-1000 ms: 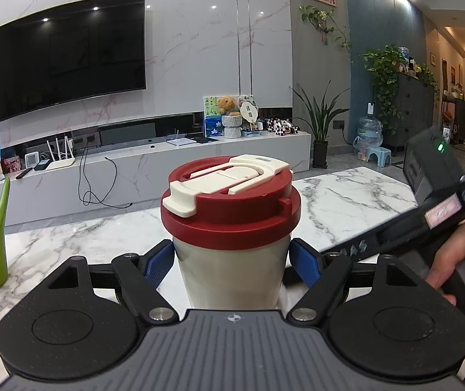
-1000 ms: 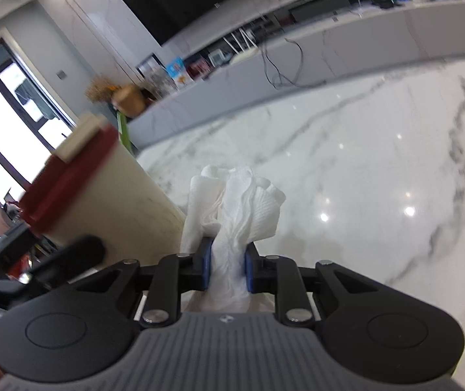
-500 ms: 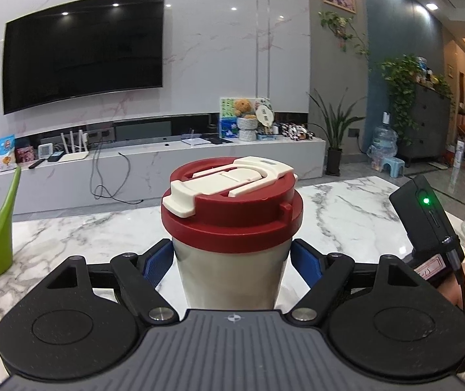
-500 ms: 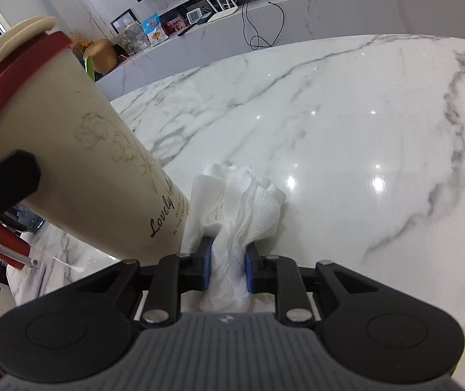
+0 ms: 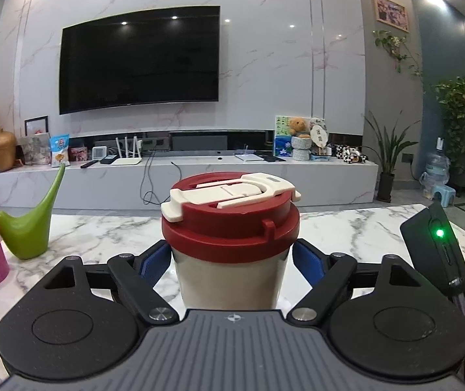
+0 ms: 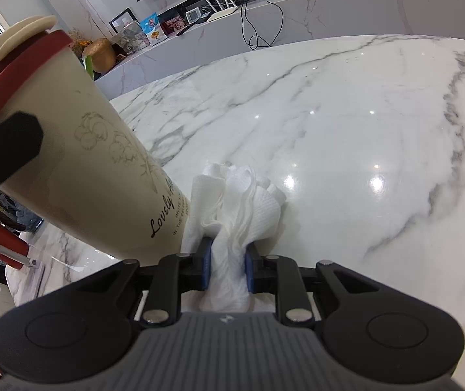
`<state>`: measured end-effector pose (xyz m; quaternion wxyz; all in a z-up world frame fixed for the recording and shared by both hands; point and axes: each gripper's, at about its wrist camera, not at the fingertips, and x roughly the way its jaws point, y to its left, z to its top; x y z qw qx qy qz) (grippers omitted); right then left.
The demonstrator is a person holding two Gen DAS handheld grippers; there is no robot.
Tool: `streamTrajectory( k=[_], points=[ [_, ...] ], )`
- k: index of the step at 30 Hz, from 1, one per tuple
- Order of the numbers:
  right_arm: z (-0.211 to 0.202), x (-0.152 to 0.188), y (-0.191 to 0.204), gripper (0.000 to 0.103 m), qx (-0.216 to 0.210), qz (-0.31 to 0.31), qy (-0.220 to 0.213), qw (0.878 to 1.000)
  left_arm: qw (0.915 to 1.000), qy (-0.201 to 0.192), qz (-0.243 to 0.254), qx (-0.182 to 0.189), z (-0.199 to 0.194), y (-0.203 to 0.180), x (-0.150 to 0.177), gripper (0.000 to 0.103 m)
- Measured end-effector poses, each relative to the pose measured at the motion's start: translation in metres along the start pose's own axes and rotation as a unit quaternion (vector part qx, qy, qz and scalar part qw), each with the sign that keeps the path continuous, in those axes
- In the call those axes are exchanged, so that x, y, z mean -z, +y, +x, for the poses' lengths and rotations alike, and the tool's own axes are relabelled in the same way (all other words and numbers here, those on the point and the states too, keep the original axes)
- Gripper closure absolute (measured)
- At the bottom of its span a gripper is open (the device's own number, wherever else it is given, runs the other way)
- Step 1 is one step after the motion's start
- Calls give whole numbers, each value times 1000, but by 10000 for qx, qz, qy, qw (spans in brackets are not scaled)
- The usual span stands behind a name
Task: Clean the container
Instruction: 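Turn the tumbler with the left gripper while right gripper wipes its side with the towel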
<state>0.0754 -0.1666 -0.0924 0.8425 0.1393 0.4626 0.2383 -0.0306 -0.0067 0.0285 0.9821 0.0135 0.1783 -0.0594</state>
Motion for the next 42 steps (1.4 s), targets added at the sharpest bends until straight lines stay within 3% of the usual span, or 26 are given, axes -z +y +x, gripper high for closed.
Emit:
streamTrajectory(
  k=[4, 11, 18, 23, 26, 31, 42],
  points=[
    [0, -7, -15, 80, -40, -47, 25, 10000, 9999, -26, 84, 93, -1, 2, 1, 24],
    [-6, -10, -18, 80, -93, 16, -98, 9999, 9977, 35, 322, 589, -1, 12, -1, 25],
    [-39, -28, -23, 80, -489, 135, -850, 9951, 9920, 141, 547, 1129, 2, 28, -4, 25],
    [-68, -37, -19, 80, -980, 28, -1500, 9838, 9885, 223, 660, 1343, 6, 32, -7, 25],
    [-76, -38, -15, 80, -1289, -107, -1682, 9772, 9872, 253, 694, 1415, 7, 33, -7, 25],
    [-69, -36, -15, 80, -1285, -56, -1537, 9797, 9866, 285, 667, 1461, 8, 36, -7, 25],
    [-34, -23, -15, 80, -663, 4, -790, 9947, 9865, 284, 672, 1467, 8, 37, -4, 25]
  ],
)
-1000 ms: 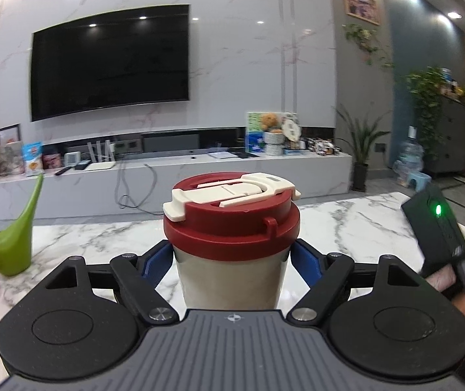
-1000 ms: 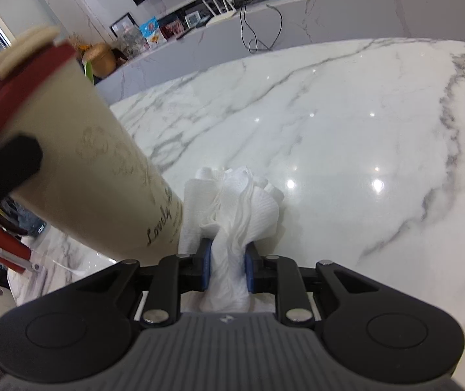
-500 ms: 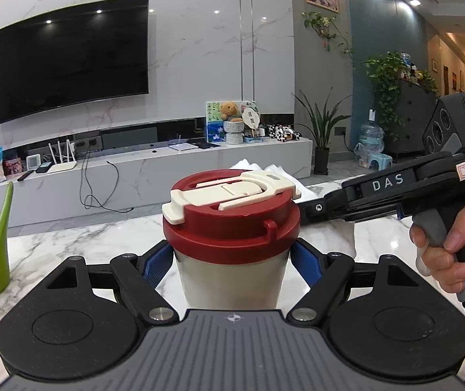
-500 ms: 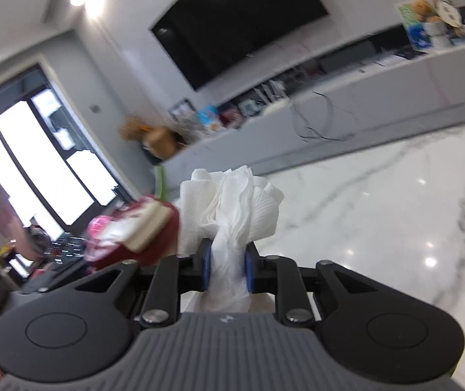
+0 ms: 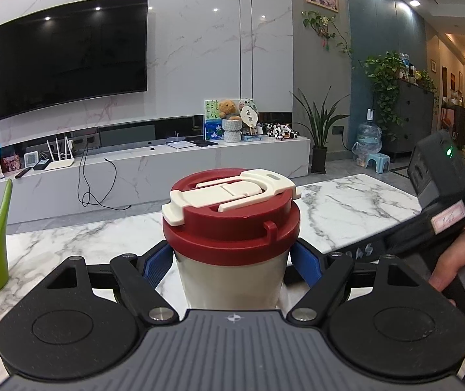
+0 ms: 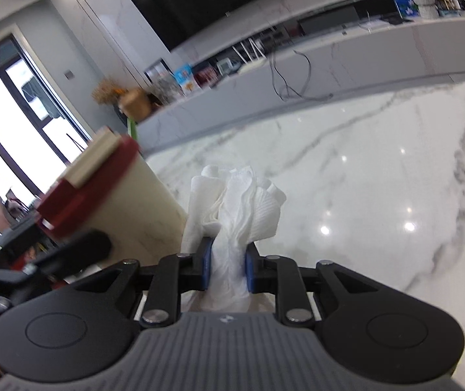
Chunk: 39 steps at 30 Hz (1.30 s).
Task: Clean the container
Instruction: 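Turn the tumbler with the left gripper while right gripper wipes its side with the towel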
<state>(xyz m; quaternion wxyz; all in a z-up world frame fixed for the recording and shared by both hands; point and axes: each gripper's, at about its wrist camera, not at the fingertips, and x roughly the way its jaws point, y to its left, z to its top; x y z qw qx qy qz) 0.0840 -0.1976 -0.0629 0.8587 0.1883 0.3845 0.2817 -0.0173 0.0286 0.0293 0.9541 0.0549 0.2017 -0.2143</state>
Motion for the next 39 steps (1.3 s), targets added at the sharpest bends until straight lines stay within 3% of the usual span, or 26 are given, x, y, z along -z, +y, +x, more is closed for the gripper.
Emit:
streamTrajectory(
  k=[13, 20, 26, 32, 39],
  points=[
    [28, 22, 4, 80, 565, -185, 655, 9961, 10000, 1, -17, -7, -1, 4, -3, 25],
    [32, 24, 2, 80, 626, -186, 789, 9947, 9999, -2, -109, -115, -1, 4, -4, 24],
    [31, 25, 3, 80, 634, -177, 798, 9946, 9964, -267, -472, -645, -1, -11, 3, 22],
    [29, 26, 6, 80, 643, -171, 801, 9946, 9853, -572, -954, -1296, 1, -32, 8, 20],
    [29, 26, 5, 80, 630, -147, 801, 9947, 9812, -443, -1084, -1533, 12, -34, 5, 22]
  ],
)
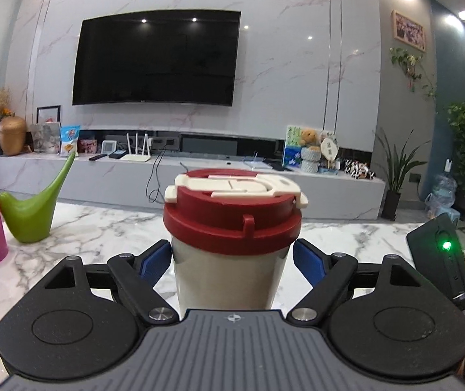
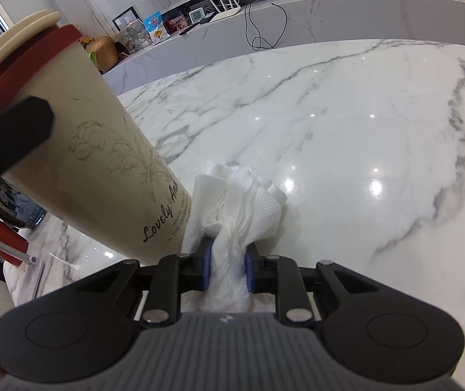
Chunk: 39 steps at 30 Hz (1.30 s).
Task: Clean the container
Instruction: 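Turn the tumbler with the left gripper while right gripper wipes its side with the towel, then hold the tumbler with the left gripper while right gripper wipes the body near the base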
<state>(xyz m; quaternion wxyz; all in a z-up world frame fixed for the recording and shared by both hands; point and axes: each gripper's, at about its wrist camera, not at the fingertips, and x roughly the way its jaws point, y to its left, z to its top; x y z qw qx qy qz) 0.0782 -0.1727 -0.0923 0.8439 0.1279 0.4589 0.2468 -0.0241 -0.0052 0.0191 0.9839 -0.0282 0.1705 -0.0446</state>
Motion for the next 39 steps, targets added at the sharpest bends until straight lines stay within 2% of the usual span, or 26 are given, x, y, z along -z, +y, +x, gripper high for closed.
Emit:
streamTrajectory(
  k=[7, 14, 19, 22, 25, 27, 32, 37, 39],
  points=[
    [4, 0, 6, 80, 21, 5, -51, 10000, 9997, 32, 181, 183, 1, 4, 0, 25],
    [-21, -8, -2, 80, -113, 130, -473, 9987, 9954, 175, 458, 818, 5, 22, -7, 25],
    [-55, -18, -5, 80, -594, 223, -1189, 9909, 9900, 391, 537, 1247, 10, 38, -15, 25],
    [-76, -22, -5, 80, -1045, 283, -1632, 9806, 9863, 495, 673, 1420, 11, 43, -18, 25],
    [-89, -22, -1, 80, -1472, 277, -1877, 9707, 9827, 582, 742, 1595, 12, 49, -18, 25],
    [-91, -21, 5, 80, -1601, 177, -1894, 9686, 9812, 613, 790, 1653, 13, 50, -19, 25],
    [-85, -14, 10, 80, -1541, 176, -1700, 9731, 9811, 624, 769, 1664, 12, 52, -16, 25],
    [-70, -7, 11, 80, -1266, 233, -1412, 9816, 9814, 630, 755, 1651, 11, 50, -17, 25],
    [-62, -4, 10, 81, -1151, 280, -1297, 9845, 9816, 714, 729, 1612, 3, 44, -39, 25]
  ],
)
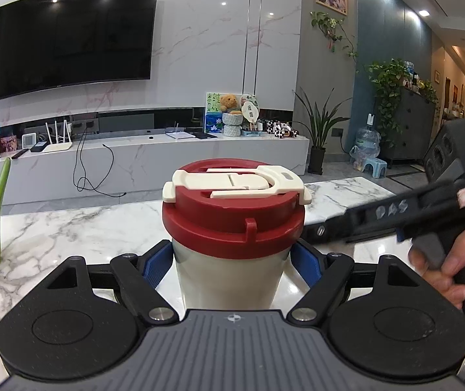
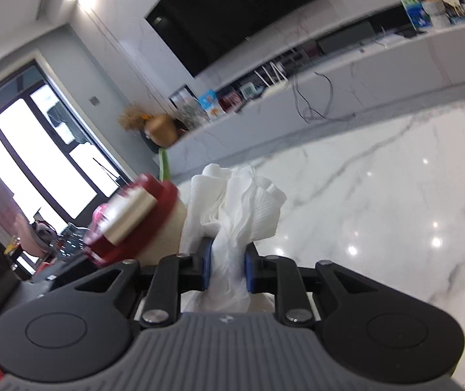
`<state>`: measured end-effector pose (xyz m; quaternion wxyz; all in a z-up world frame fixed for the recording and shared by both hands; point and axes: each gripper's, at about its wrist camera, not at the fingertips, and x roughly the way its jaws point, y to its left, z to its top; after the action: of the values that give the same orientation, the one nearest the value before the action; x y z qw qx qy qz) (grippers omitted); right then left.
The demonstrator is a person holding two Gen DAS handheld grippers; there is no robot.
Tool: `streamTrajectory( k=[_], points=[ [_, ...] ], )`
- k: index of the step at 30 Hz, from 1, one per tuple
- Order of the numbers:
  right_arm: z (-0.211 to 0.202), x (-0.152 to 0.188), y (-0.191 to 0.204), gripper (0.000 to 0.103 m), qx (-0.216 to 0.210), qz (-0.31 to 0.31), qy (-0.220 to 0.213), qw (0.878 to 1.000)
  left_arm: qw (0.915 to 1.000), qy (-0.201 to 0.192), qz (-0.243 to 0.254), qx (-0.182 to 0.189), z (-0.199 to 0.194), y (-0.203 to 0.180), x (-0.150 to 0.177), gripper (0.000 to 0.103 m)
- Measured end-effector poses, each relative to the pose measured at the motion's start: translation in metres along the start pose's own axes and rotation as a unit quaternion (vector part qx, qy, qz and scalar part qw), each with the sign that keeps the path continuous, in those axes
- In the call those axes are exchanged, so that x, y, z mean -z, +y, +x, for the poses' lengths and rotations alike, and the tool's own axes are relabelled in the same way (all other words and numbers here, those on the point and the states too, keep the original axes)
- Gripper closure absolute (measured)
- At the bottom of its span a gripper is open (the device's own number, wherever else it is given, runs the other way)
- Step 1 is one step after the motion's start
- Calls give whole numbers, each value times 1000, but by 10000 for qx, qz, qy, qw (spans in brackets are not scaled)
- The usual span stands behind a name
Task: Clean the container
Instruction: 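Hold the tumbler with the left gripper while right gripper wipes the body near the base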
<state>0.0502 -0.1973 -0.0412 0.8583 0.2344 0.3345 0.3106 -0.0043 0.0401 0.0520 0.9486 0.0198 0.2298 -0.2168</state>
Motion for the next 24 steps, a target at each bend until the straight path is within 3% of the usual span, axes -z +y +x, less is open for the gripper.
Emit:
streamTrajectory(
  k=[11, 19, 24],
  points=[
    [32, 26, -6, 81, 794, -286, 736, 9937, 10000, -9, 43, -39, 5, 25, -2, 25],
    [47, 37, -10, 81, 1067, -340, 1089, 9877, 9999, 17, -37, -99, 10, 45, -5, 25],
    [50, 38, -13, 81, 1122, -310, 1179, 9862, 9999, 12, -28, -143, 12, 37, -2, 24]
  ],
)
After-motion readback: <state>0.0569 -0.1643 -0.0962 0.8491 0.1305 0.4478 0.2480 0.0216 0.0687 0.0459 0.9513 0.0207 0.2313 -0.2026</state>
